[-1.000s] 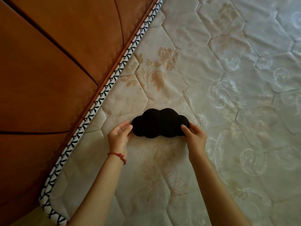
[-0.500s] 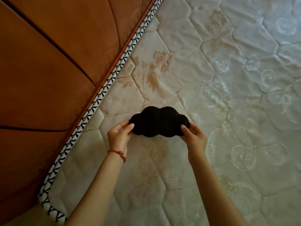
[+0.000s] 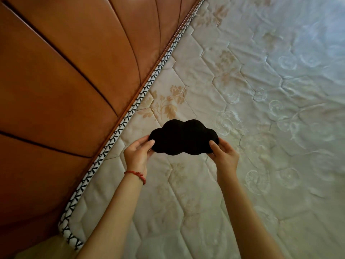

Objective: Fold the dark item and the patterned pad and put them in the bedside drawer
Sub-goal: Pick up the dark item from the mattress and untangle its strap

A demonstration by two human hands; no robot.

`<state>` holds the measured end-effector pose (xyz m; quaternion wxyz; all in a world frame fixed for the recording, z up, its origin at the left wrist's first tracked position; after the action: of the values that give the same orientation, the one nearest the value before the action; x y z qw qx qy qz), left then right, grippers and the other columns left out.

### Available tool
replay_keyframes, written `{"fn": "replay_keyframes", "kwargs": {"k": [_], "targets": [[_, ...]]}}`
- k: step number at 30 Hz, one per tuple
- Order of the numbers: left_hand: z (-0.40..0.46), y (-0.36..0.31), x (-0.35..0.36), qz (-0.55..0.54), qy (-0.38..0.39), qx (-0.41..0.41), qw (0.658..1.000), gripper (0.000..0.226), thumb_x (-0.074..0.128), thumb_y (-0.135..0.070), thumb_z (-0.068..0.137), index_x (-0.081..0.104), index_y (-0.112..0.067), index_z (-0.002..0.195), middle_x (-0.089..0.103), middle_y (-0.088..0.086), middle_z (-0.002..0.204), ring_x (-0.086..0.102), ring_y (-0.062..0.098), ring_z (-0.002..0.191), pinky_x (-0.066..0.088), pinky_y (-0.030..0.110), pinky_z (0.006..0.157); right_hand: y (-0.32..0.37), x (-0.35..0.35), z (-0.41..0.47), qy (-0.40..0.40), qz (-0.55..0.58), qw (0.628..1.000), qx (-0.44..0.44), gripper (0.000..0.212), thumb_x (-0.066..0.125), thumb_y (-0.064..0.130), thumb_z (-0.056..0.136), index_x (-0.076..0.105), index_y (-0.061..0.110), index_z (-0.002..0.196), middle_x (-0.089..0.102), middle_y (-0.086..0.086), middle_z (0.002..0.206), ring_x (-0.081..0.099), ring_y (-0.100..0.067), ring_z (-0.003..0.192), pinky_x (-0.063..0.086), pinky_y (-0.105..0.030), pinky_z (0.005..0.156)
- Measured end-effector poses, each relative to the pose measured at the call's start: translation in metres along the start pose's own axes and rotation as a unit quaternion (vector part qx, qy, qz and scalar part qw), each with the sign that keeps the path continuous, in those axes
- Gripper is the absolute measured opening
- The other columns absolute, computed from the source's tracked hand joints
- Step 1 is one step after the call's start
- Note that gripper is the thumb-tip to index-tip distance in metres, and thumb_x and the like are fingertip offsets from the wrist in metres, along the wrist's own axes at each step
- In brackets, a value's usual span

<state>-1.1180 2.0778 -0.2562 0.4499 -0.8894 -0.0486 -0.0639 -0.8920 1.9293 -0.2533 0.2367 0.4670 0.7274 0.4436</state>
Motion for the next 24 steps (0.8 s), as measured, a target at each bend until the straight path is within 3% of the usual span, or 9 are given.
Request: {"fn": "replay_keyframes", "kwargs": {"k": [10, 17, 21, 24], "targets": [[-0.053, -0.071, 0.032, -0.021, 0.045, 0.048, 0.998, 0.030, 0.058, 0.009, 0.080, 0.062, -0.001, 0.109, 0.066, 0.008, 0.091, 0.064, 0.016, 0.082, 0.057, 0.019, 0.064, 0.092, -0.003, -0.039, 0.023, 0.029, 0.997, -0.064, 0.026, 0.064, 0.001, 0.083, 0.063, 0.005, 0.109, 0.070, -0.006, 0.091, 0.070, -0.014, 0.080, 0.058, -0.021, 0.064], [-0.090, -0.128, 0.059, -0.046, 0.079, 0.089, 0.992, 0.030, 0.058, 0.008, 0.081, 0.059, 0.003, 0.111, 0.065, 0.007, 0.089, 0.065, 0.014, 0.078, 0.057, 0.018, 0.065, 0.162, -0.005, -0.069, 0.029, 0.050, 0.992, -0.109, 0.026, 0.064, 0.003, 0.083, 0.063, 0.006, 0.110, 0.069, -0.010, 0.099, 0.069, -0.020, 0.090, 0.059, -0.023, 0.069], [-0.116, -0.161, 0.073, -0.064, 0.087, 0.105, 0.989, 0.028, 0.059, 0.008, 0.080, 0.060, 0.002, 0.108, 0.064, 0.008, 0.085, 0.065, 0.012, 0.070, 0.055, 0.016, 0.058, 0.204, -0.007, -0.089, 0.031, 0.070, 0.986, -0.147, 0.027, 0.063, 0.002, 0.084, 0.063, 0.003, 0.111, 0.069, -0.011, 0.097, 0.068, -0.021, 0.088, 0.057, -0.020, 0.065], [-0.136, -0.186, 0.083, -0.077, 0.098, 0.124, 0.984, 0.028, 0.059, 0.008, 0.080, 0.060, 0.002, 0.108, 0.064, 0.008, 0.084, 0.063, 0.017, 0.075, 0.055, 0.015, 0.058, 0.232, -0.007, -0.104, 0.035, 0.086, 0.981, -0.170, 0.022, 0.063, 0.002, 0.084, 0.064, 0.007, 0.105, 0.069, -0.011, 0.096, 0.068, -0.022, 0.088, 0.057, -0.020, 0.065]]}}
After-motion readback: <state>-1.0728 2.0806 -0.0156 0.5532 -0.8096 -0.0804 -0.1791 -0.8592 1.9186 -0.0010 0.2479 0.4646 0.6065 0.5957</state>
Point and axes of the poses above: each hand's wrist, its own z-axis towards the middle knuckle, its own x-axis out of the palm, y = z × x, the point moved 9 cm from there along z, towards the middle knuckle
